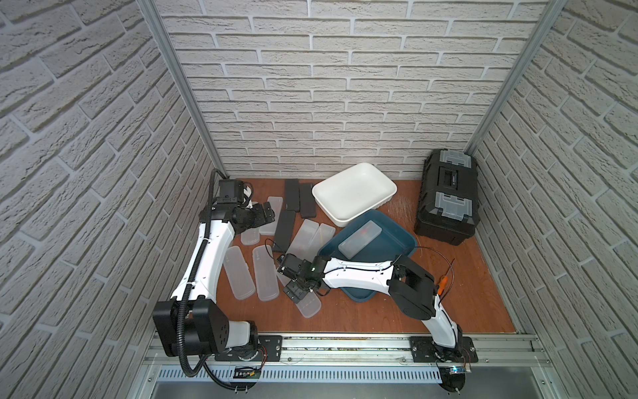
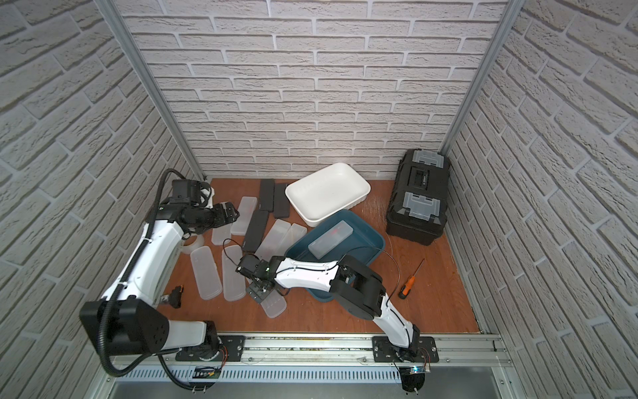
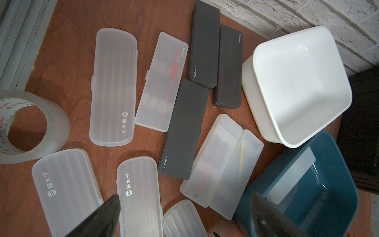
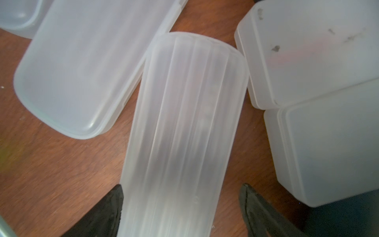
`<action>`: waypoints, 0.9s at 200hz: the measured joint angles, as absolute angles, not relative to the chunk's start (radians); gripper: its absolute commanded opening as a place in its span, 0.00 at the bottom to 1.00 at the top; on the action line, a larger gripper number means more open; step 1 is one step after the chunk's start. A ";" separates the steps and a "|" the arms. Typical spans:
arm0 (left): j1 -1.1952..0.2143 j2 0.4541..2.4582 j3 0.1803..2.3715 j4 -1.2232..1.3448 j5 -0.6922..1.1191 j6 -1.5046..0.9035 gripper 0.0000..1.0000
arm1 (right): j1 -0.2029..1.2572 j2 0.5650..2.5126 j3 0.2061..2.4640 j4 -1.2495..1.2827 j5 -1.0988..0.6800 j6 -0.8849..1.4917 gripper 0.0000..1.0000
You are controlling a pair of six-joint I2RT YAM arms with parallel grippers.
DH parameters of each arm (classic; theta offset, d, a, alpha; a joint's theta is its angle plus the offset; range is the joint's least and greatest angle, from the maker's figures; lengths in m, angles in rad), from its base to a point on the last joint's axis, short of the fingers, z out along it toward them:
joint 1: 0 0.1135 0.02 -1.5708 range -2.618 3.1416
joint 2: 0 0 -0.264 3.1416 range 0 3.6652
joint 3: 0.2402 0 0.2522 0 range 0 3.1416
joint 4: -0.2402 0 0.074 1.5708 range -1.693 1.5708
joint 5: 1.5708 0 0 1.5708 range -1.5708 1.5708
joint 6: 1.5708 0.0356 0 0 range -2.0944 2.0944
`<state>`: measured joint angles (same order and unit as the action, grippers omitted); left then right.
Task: Place the pencil cases by color into the storage box
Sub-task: Pick up the pencil case from the center of the board.
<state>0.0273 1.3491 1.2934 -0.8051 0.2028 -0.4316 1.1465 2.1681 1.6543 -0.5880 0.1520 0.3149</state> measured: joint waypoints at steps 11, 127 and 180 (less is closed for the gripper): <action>0.027 1.349 1.293 -0.803 0.204 -0.432 0.98 | 1.148 2.166 1.654 -0.592 0.152 0.315 0.89; 0.027 1.348 1.285 -0.785 0.207 -0.432 0.98 | 1.161 2.091 1.627 -0.586 0.130 0.364 0.89; 0.027 1.348 1.283 -0.784 0.208 -0.439 0.98 | 1.185 2.106 1.668 -0.608 0.189 0.412 0.90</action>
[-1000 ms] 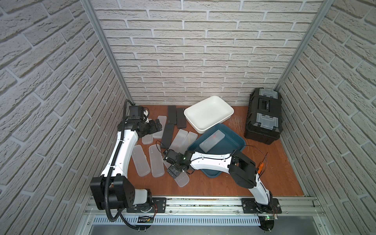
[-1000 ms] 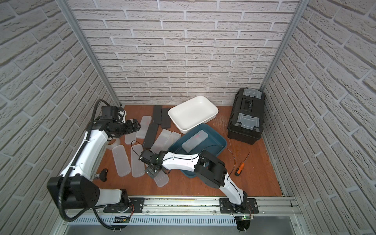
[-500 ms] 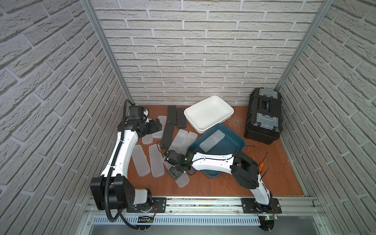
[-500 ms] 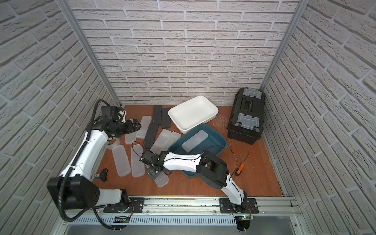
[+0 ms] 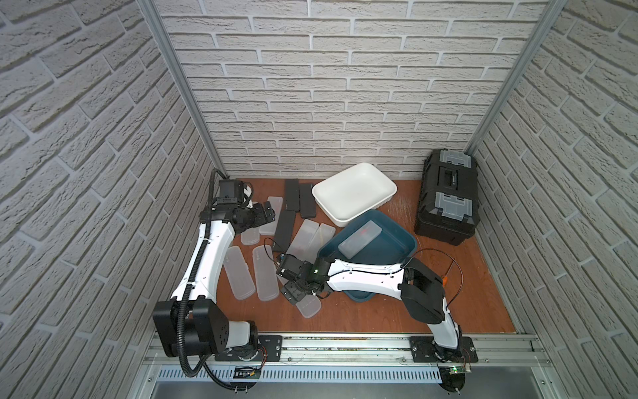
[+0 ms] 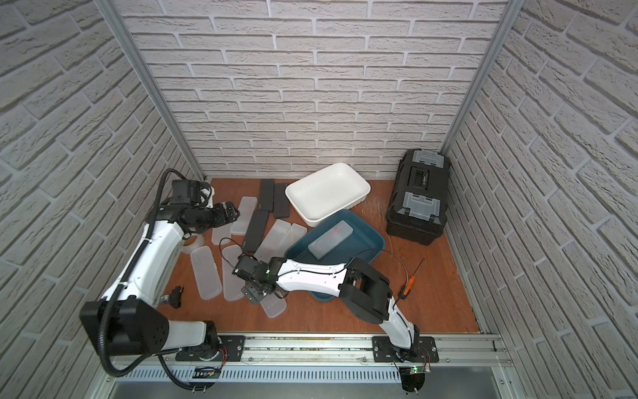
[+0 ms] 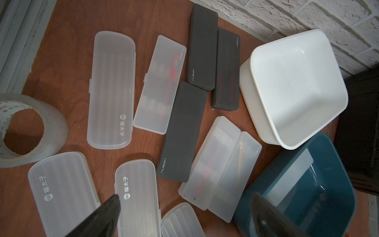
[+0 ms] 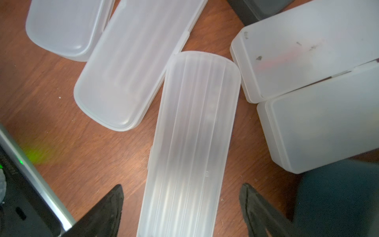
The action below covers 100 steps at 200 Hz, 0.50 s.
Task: Place the pencil cases by color into the storage box
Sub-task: Pick up the pencil case from the center of the board.
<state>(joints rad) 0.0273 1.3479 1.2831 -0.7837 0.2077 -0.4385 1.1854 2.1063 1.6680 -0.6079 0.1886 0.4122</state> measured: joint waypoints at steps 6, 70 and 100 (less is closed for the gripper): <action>0.027 1.348 1.282 -0.783 0.208 -0.439 0.98 | 1.188 2.112 1.676 -0.611 0.196 0.416 0.91; 0.027 1.347 1.264 -0.777 0.211 -0.442 0.98 | 1.198 2.177 1.723 -0.633 0.229 0.442 0.93; 0.027 1.347 1.264 -0.777 0.212 -0.442 0.98 | 1.198 2.207 1.731 -0.634 0.231 0.442 0.93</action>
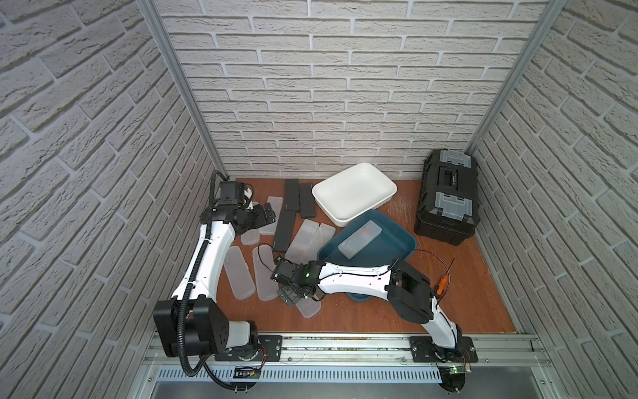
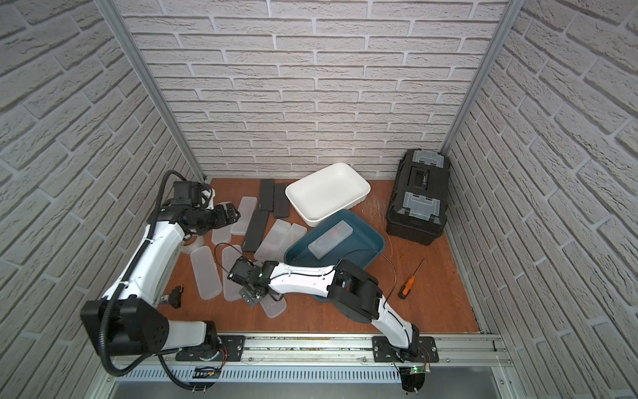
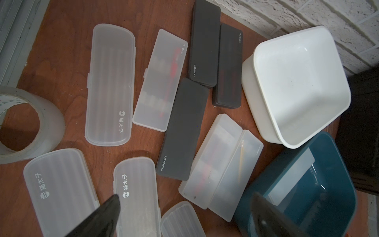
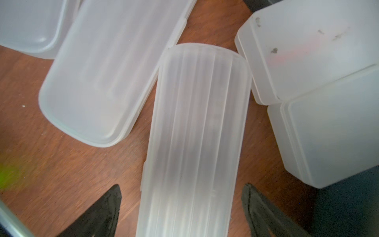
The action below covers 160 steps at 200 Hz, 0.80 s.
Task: Place the pencil cases by color into the storage box
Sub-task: Pick up the pencil case from the center of the board.
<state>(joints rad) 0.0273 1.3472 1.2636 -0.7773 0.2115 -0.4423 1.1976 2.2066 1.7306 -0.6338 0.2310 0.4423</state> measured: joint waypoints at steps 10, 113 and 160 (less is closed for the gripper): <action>0.027 1.347 1.264 -0.777 0.212 -0.442 0.98 | 1.198 2.215 1.732 -0.635 0.231 0.442 0.93; 0.027 1.347 1.264 -0.776 0.212 -0.443 0.98 | 1.164 2.284 1.777 -0.632 0.201 0.449 0.84; 0.027 1.347 1.264 -0.776 0.211 -0.443 0.98 | 1.164 2.289 1.790 -0.636 0.205 0.448 0.58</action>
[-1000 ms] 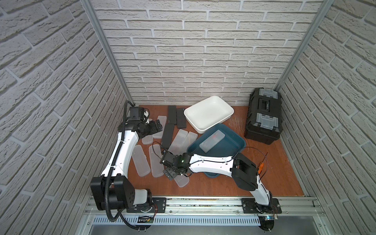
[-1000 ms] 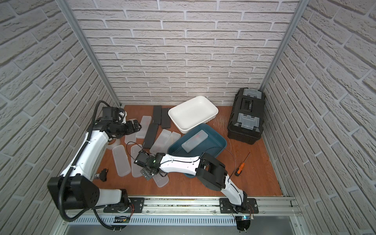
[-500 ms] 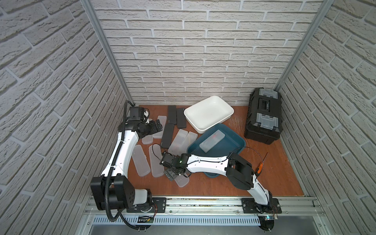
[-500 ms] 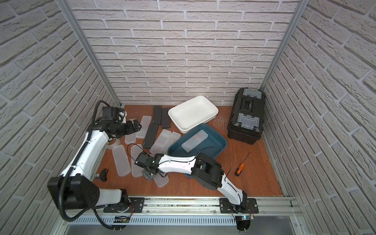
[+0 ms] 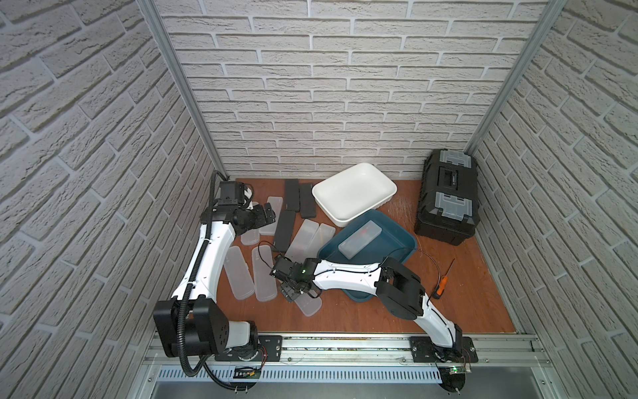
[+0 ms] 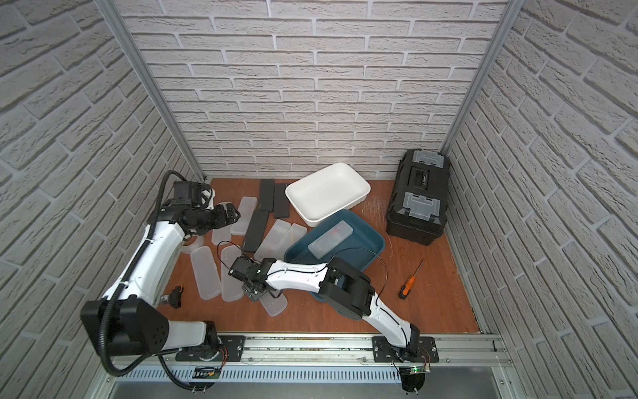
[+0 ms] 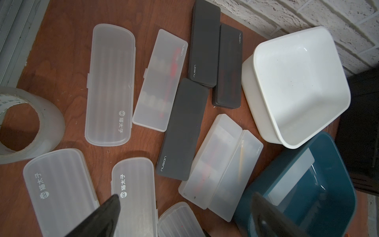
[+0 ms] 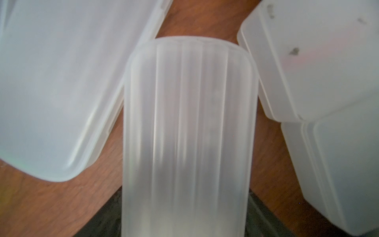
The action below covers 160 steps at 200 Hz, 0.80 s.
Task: Place the pencil cases by color into the storage box
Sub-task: Pick up the pencil case from the center of the board.
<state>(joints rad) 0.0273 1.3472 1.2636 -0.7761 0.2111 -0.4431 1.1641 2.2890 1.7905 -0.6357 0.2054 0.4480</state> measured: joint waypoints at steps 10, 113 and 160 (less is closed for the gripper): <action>0.027 1.347 1.264 -0.776 0.211 -0.443 0.98 | 1.164 2.287 1.786 -0.635 0.207 0.448 0.57; 0.029 1.328 1.288 -0.779 0.203 -0.446 0.98 | 1.182 2.079 1.690 -0.679 0.232 0.458 0.56; 0.046 1.326 1.290 -0.780 0.200 -0.442 0.98 | 1.211 1.917 1.628 -0.692 0.236 0.472 0.56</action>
<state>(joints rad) 0.0460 1.3258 1.2903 -0.7795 0.2001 -0.4419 1.2114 1.9167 1.6283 -0.6918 0.2363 0.4725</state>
